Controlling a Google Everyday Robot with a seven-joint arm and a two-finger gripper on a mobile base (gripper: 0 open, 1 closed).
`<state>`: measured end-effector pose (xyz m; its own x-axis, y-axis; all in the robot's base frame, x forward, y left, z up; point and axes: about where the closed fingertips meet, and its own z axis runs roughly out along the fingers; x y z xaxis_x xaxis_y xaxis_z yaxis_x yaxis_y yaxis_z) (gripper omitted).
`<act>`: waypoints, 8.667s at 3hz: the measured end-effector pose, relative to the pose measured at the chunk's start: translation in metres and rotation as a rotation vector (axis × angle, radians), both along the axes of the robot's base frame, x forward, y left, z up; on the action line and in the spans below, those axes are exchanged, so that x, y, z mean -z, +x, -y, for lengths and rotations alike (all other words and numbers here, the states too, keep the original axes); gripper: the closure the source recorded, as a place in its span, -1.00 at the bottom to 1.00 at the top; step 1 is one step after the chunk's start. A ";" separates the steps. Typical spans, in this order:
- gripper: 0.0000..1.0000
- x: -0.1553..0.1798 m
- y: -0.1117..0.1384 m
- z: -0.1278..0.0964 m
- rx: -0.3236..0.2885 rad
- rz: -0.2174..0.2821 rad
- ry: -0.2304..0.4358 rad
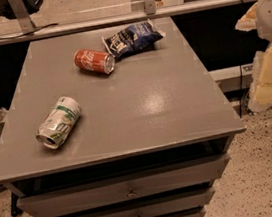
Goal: Place coke can upright
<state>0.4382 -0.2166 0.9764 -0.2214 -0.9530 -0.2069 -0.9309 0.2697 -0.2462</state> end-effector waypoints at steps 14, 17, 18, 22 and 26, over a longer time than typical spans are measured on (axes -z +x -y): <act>-1.00 0.098 0.300 -0.334 0.110 0.020 0.247; -0.67 0.136 0.314 -0.328 0.137 -0.010 0.139; -0.19 0.138 0.317 -0.328 0.141 -0.012 0.125; 1.00 0.063 0.297 -0.284 0.170 0.085 0.554; 1.00 0.011 0.280 -0.235 0.060 0.301 1.118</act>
Offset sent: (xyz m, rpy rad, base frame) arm 0.0393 0.0378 0.0005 0.1246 -0.0633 0.0256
